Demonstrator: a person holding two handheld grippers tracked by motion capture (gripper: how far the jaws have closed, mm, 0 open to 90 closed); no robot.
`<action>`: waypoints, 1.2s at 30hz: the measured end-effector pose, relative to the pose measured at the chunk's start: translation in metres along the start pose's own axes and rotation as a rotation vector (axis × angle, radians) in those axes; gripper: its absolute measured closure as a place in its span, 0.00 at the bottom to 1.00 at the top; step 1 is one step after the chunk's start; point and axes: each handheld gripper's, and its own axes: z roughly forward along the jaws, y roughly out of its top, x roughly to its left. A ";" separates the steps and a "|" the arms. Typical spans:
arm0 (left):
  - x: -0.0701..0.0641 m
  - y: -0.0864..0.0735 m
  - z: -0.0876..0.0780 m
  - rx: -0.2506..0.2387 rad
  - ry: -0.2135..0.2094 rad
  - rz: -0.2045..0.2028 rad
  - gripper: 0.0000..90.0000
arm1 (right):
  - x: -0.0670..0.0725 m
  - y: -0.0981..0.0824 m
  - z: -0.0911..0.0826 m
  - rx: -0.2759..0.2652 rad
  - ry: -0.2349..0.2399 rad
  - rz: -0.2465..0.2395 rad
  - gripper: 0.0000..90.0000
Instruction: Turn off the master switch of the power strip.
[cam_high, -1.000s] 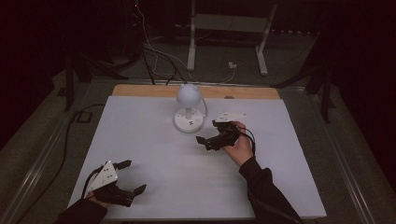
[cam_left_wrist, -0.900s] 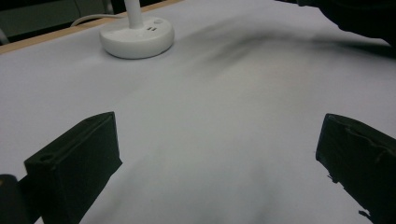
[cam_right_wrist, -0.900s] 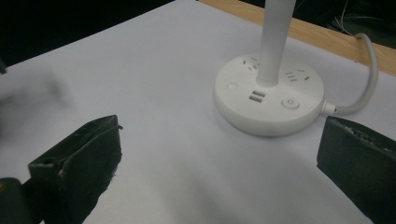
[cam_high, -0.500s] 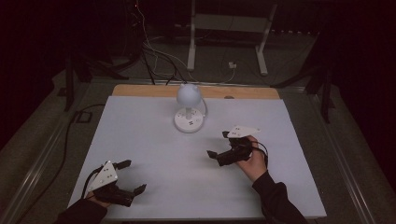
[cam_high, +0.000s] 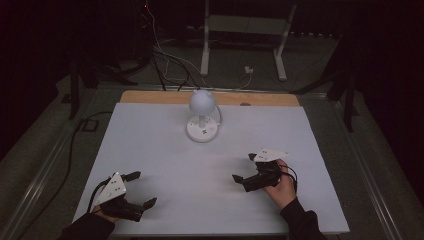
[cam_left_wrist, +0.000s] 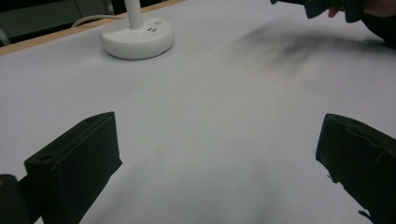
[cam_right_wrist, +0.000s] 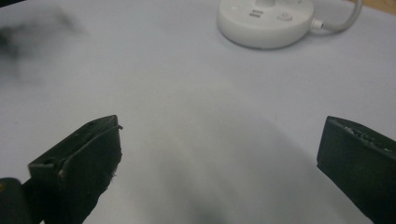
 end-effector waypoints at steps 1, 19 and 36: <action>0.000 0.000 0.000 0.000 -0.001 0.000 0.00 | 0.001 -0.006 -0.004 0.006 -0.003 -0.007 0.00; -0.001 0.000 0.001 0.002 -0.007 0.007 0.00 | -0.011 -0.059 -0.048 0.037 -0.101 0.024 0.00; -0.001 0.000 0.003 0.006 -0.011 0.006 0.00 | -0.022 -0.084 -0.070 0.058 -0.198 0.075 0.00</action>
